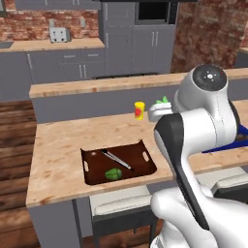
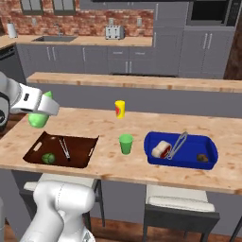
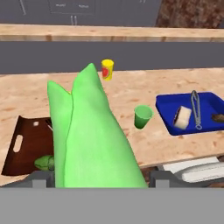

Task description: Gather the corn and avocado from the fridge and place them on a tray on the dining counter. Then gather the steak and chicken drumstick from the fridge and place them on the other tray.

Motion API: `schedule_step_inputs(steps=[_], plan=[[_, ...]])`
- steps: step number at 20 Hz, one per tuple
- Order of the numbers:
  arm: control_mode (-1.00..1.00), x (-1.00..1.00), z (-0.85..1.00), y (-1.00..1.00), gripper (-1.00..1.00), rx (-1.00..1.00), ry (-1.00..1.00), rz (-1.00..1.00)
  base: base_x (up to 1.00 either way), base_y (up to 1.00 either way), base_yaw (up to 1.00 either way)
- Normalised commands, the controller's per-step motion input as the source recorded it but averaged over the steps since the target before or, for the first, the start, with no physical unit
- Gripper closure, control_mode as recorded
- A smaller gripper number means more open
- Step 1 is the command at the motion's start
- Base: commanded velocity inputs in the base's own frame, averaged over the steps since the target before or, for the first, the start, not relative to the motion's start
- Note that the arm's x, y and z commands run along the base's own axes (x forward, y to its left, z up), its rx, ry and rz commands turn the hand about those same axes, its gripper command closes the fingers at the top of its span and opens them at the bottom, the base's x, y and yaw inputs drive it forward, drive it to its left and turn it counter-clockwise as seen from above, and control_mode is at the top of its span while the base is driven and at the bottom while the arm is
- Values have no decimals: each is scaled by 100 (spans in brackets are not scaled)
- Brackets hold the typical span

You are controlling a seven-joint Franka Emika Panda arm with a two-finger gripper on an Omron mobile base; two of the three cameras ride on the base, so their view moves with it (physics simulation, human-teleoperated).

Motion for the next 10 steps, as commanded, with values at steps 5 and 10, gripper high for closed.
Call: schedule_step_inputs(steps=[5, 10], plan=[[-100, 12, -5, 12, 100, 0, 1, 0, 37, 42, 0], [-100, 62, -56, 48, 100, 0, 15, 0, 0, 0, 0]])
